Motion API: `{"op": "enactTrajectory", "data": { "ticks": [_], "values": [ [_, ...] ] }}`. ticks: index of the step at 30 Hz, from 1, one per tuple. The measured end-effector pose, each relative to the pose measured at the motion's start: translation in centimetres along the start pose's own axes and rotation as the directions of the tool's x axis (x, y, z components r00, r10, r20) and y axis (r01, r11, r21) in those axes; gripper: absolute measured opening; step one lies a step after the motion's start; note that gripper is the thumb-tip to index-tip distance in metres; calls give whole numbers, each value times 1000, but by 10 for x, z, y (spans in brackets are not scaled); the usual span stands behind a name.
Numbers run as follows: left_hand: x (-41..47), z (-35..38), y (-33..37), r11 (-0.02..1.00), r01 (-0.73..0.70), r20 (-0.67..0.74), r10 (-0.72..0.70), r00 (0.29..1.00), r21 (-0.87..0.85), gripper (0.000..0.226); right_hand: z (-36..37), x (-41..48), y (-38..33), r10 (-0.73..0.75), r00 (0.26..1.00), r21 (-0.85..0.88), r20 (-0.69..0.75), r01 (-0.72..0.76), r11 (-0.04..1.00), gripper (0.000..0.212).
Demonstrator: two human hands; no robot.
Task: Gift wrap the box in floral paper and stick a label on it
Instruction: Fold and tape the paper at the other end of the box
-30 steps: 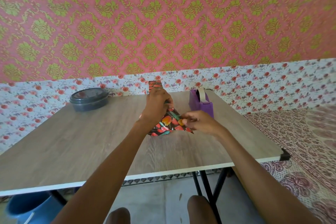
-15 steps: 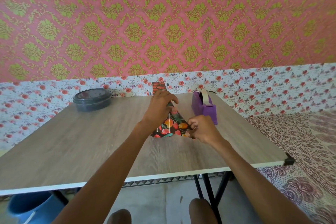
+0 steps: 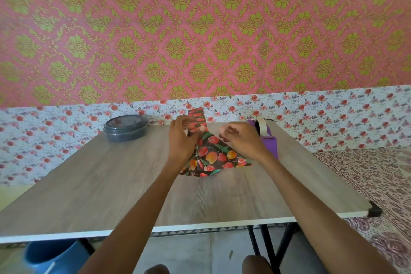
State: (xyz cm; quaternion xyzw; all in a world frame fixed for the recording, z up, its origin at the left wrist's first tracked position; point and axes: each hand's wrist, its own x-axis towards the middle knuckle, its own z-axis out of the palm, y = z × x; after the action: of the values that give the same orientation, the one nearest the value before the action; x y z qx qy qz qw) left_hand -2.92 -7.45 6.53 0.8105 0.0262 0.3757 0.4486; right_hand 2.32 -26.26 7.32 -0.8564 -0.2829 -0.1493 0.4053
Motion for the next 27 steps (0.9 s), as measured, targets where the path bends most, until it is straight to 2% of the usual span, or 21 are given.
{"op": "enactTrajectory", "data": {
  "ticks": [3, 7, 11, 17, 20, 22, 24, 25, 27],
  "values": [
    [2, -2, -2, 993, 118, -30, -119, 992, -15, 37, 15, 4, -6, -11, 999, 93, -50, 15, 996, 20],
    [-3, -3, -10, 973, 232, 15, -232, 973, -16, 39, 27, 4, -2, 14, 993, 97, -114, -3, 995, 23],
    [-5, -9, -15, 988, 151, 110, -153, 982, 27, 26, 27, 5, 6, -5, 989, 107, -147, 20, 994, 17],
    [2, -22, -14, 987, -48, 250, 8, 968, 156, 29, 18, 1, 14, -74, 995, 43, -69, 77, 996, 24],
    [-2, -21, -12, 953, -170, 311, 87, 946, 249, 41, 16, -5, 13, -208, 977, -87, -56, 203, 975, 42],
    [-6, -20, -12, 887, -303, 375, 164, 912, 348, 41, 18, -9, 14, -343, 939, -222, -39, 326, 919, 47],
    [-8, -20, -16, 815, -424, 422, 249, 872, 395, 35, 21, -10, 18, -485, 874, -341, 6, 458, 821, 40],
    [-10, -20, -19, 801, -442, 430, 259, 865, 404, 30, 22, -10, 21, -513, 857, -361, 34, 490, 794, 34],
    [-14, -20, -26, 801, -422, 410, 245, 879, 426, 24, 26, -11, 30, -496, 867, -347, 51, 481, 805, 25]
  ]
}}
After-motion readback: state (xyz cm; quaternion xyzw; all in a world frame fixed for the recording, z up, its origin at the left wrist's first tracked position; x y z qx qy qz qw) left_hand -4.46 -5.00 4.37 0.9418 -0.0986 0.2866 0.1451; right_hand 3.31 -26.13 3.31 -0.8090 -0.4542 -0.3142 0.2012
